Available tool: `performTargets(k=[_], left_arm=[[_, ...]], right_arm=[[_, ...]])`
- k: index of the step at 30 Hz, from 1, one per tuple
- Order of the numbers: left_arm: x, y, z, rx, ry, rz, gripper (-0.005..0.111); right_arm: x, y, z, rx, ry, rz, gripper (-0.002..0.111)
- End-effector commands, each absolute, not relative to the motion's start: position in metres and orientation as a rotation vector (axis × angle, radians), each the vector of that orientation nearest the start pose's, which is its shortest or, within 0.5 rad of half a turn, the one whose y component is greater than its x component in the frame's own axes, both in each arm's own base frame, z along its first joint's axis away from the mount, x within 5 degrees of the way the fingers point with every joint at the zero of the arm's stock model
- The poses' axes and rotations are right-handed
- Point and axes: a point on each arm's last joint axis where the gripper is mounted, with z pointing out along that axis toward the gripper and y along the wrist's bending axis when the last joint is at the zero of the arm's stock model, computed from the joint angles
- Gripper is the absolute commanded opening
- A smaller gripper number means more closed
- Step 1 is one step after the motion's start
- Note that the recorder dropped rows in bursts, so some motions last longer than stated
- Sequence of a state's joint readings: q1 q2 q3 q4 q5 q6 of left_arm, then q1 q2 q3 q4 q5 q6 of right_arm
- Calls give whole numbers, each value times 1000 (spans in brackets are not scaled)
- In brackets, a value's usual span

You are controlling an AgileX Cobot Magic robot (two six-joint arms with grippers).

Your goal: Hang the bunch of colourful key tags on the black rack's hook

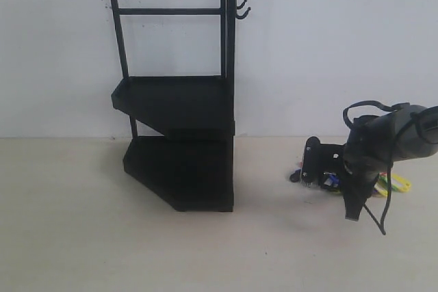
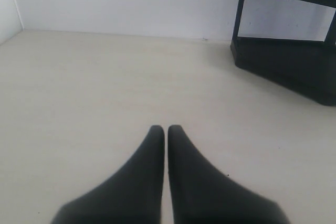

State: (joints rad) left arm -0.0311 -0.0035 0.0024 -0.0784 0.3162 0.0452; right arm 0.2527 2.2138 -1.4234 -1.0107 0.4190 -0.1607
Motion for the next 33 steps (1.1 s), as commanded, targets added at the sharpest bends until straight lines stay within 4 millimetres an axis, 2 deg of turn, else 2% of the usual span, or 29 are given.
performTargets(k=[1, 2, 5, 7, 10, 12, 15, 17, 20, 22, 25, 27, 30, 33], left_arm=[[54, -4, 185, 14, 1791, -64, 4], [54, -4, 185, 14, 1791, -64, 4], [54, -4, 185, 14, 1791, -64, 4], [54, -4, 185, 14, 1791, -64, 4], [54, -4, 185, 14, 1791, -64, 4], [54, -4, 185, 14, 1791, -64, 4], [54, -4, 185, 14, 1791, -64, 4], [54, -4, 185, 14, 1791, -64, 4], [54, -4, 185, 14, 1791, -64, 4], [54, -4, 185, 14, 1791, -64, 4], [54, -4, 185, 14, 1791, -64, 4], [54, -4, 185, 14, 1791, -64, 4], [54, -4, 185, 14, 1791, -64, 4], [54, -4, 185, 14, 1791, -64, 4]], right_arm=[[451, 80, 108, -1535, 2130, -793, 6], [449, 78, 103, -1554, 2159, -818, 0], [448, 77, 105, -1515, 2189, -824, 0], [451, 81, 122, -1383, 2171, -763, 0], [452, 86, 164, -1189, 2108, -672, 0], [447, 87, 186, -926, 2178, -550, 0], [439, 85, 203, -386, 2329, -186, 0], [437, 85, 206, -228, 2371, -30, 0], [435, 80, 210, -127, 2386, 79, 0], [435, 77, 212, -118, 2396, 100, 0], [433, 77, 211, -242, 2409, 49, 0], [430, 78, 209, -399, 2423, -7, 0], [422, 88, 205, -794, 2420, -113, 0], [418, 95, 203, -903, 2409, -134, 0]])
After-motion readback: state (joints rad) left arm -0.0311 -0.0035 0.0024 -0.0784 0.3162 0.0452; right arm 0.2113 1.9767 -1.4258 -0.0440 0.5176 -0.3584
